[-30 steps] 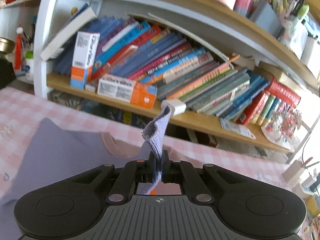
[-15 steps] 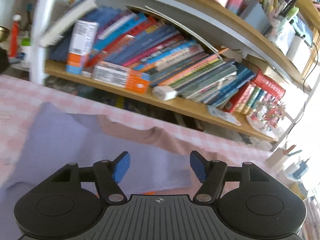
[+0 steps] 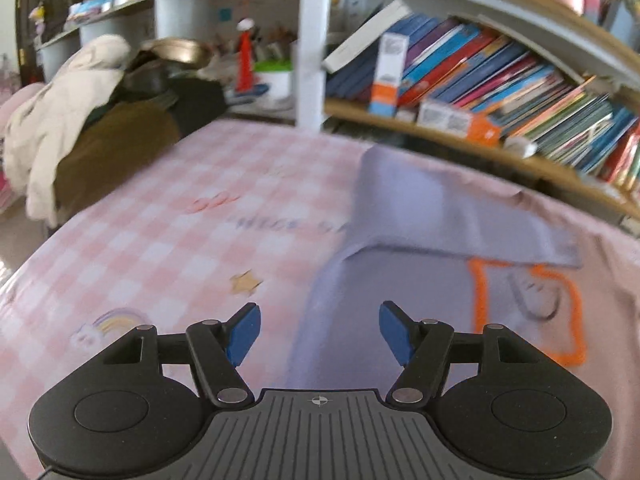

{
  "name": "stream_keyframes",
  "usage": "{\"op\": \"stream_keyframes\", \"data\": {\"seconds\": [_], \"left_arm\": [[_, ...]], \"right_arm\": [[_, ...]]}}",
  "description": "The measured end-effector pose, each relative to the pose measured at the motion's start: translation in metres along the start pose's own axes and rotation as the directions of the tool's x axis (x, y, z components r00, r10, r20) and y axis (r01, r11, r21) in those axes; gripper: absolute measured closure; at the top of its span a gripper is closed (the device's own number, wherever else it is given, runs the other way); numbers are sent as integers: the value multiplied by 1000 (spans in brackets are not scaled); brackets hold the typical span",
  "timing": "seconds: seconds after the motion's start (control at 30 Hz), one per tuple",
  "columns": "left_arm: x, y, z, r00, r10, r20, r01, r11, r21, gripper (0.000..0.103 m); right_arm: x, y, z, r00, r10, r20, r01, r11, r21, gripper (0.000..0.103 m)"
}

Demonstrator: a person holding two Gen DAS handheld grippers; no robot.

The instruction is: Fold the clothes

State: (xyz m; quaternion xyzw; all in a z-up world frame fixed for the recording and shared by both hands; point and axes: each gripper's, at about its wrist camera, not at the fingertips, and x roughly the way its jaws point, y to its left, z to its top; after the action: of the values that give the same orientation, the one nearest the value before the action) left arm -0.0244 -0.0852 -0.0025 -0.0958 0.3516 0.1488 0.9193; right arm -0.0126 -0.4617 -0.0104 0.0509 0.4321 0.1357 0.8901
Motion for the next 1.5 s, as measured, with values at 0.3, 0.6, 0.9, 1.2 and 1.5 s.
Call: {"op": "stream_keyframes", "data": {"seconds": [0.3, 0.6, 0.9, 1.2, 1.5], "left_arm": [[17, 16, -5, 997, -42, -66, 42, 999, 4, 38], [30, 16, -2, 989, -96, -114, 103, 993, 50, 79], [32, 33, 6, 976, -183, -115, 178, 982, -59, 99], [32, 57, 16, 986, -145, -80, 138, 986, -91, 99], [35, 73, 21, 990, -120, -79, 112, 989, -98, 99]], "right_arm": [[0, 7, -8, 996, -77, -44, 78, 996, 31, 20], [2, 16, -17, 989, -134, -62, 137, 989, 55, 66], [5, 26, -16, 990, -128, -54, 131, 990, 46, 88], [13, 49, -11, 996, -76, -54, 75, 997, -21, 88], [20, 67, -7, 997, -48, -60, 44, 997, -68, 88]]}}
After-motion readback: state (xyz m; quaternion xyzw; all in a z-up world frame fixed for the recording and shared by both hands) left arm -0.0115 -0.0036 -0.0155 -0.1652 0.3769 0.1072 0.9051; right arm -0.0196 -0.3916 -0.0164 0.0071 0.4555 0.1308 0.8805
